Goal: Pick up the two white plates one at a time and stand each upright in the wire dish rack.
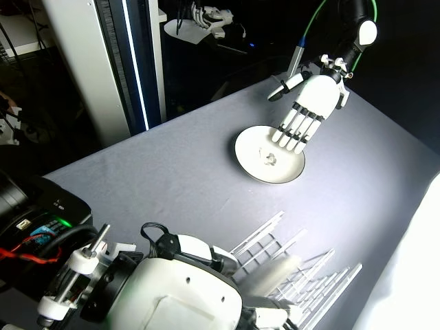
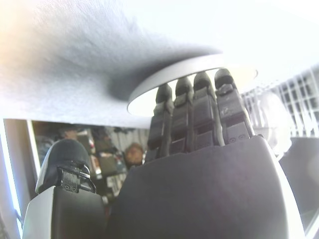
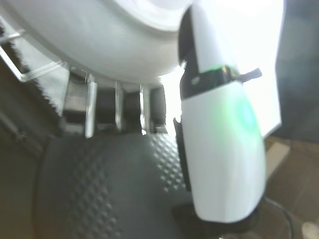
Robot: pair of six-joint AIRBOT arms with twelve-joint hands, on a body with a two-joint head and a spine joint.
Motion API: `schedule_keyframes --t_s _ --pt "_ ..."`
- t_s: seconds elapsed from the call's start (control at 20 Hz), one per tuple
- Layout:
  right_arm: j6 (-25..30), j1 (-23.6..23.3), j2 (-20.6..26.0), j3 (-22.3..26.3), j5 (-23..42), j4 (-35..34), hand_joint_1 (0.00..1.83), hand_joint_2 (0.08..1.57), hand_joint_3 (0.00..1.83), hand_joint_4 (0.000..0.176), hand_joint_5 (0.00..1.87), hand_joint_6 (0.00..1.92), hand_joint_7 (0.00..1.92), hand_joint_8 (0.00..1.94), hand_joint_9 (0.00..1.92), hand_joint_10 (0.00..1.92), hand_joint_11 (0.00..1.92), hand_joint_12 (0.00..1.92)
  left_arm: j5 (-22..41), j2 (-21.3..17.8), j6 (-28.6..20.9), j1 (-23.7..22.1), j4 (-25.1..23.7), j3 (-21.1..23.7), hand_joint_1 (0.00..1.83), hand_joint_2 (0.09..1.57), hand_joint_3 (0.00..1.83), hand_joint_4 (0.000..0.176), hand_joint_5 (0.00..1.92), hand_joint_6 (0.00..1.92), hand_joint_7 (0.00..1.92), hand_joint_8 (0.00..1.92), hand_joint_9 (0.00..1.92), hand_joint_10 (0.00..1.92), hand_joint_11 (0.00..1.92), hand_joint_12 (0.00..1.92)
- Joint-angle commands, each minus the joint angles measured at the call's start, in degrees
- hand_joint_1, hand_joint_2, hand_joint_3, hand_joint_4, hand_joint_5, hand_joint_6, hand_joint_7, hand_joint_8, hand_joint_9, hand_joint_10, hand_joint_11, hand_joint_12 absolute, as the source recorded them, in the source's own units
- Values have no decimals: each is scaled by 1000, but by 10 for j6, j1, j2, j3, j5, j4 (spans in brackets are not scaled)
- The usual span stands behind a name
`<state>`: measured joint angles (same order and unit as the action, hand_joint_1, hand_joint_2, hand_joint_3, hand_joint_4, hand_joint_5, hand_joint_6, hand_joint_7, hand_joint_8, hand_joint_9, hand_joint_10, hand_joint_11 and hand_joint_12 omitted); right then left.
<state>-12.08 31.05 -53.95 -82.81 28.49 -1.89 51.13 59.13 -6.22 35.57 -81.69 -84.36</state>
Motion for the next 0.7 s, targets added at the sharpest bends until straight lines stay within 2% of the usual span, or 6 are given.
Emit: schedule_keyframes --t_s 0.0,0.1,0.2,0.4,0.65 --pt "1 -5 4 -2 57 -12 1112 987 0 0 221 1 187 5 150 1 0 441 19 0 -1 -6 37 -3 0 1140 0 0 153 1 118 1 60 1 7 5" --pt "1 -10 5 -2 59 -11 1011 975 0 0 53 0 37 2 20 0 0 129 19 0 -1 -12 43 -8 0 1143 0 0 152 1 117 2 54 2 8 5" --pt "1 -21 5 -1 60 -5 953 895 0 0 2 0 1 0 0 0 0 9 19 0 -1 -14 45 -12 0 1137 0 0 152 1 122 3 60 4 12 8" --pt "1 -49 11 13 61 20 982 667 0 0 0 0 0 0 0 0 0 0 15 0 2 -13 46 -16 0 1136 0 0 166 6 135 7 69 6 13 9" --pt "1 -99 34 78 64 87 1024 697 4 0 0 0 0 0 0 0 0 0 11 3 4 -9 46 -21 0 1144 2 0 164 4 134 5 75 6 17 13"
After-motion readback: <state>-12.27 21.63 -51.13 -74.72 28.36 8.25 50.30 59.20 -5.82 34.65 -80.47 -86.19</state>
